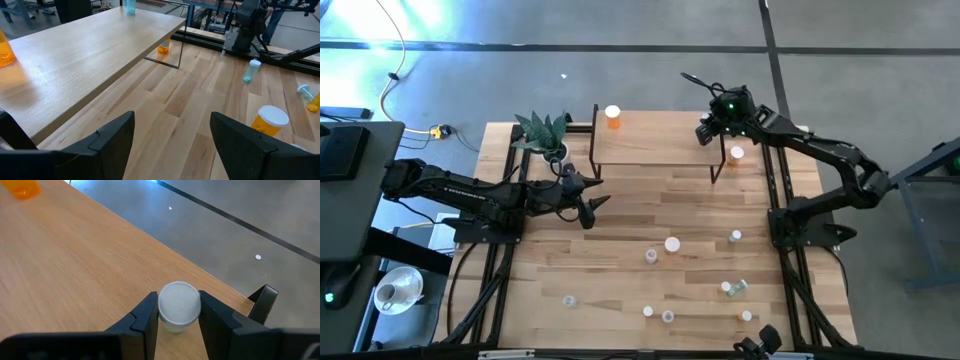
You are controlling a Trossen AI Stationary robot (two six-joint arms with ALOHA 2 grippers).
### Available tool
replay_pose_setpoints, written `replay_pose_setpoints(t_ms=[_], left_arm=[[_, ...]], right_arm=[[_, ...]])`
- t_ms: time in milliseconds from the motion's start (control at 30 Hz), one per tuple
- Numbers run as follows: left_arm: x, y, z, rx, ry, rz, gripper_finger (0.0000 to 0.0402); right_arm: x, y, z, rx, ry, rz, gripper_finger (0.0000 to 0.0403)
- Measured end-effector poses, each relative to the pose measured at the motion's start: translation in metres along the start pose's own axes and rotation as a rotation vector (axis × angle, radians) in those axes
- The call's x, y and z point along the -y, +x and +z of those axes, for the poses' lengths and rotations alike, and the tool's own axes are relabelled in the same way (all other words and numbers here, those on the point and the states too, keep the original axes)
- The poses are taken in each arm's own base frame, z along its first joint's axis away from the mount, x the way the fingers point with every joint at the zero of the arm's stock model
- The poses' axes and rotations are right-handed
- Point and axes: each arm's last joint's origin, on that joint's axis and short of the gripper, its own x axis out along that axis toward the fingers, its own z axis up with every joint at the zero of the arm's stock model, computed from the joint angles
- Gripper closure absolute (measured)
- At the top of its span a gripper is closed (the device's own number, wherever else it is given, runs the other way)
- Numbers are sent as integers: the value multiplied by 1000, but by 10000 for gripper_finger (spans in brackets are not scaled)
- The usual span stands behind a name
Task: Pick and place medicine bottles onto shelf by color
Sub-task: Put the top left green pill bottle on the shelf, then put the top transparent pill bottle on the shelf
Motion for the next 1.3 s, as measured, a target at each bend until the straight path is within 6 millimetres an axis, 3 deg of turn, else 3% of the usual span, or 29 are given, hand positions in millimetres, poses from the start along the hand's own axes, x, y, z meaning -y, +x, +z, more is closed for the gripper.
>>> replay_pose_setpoints(t_ms=[600, 967, 1300], left_arm=[[0, 0, 0, 0, 0, 0, 151], [1, 0, 0, -7, 1, -33, 151], [3, 0, 1, -6, -37, -95, 151]], right_arm=[[0, -5, 4, 42, -12, -6, 220], [-9, -50, 24, 87, -14, 61, 218], [-50, -81, 5, -20, -93, 229, 217]])
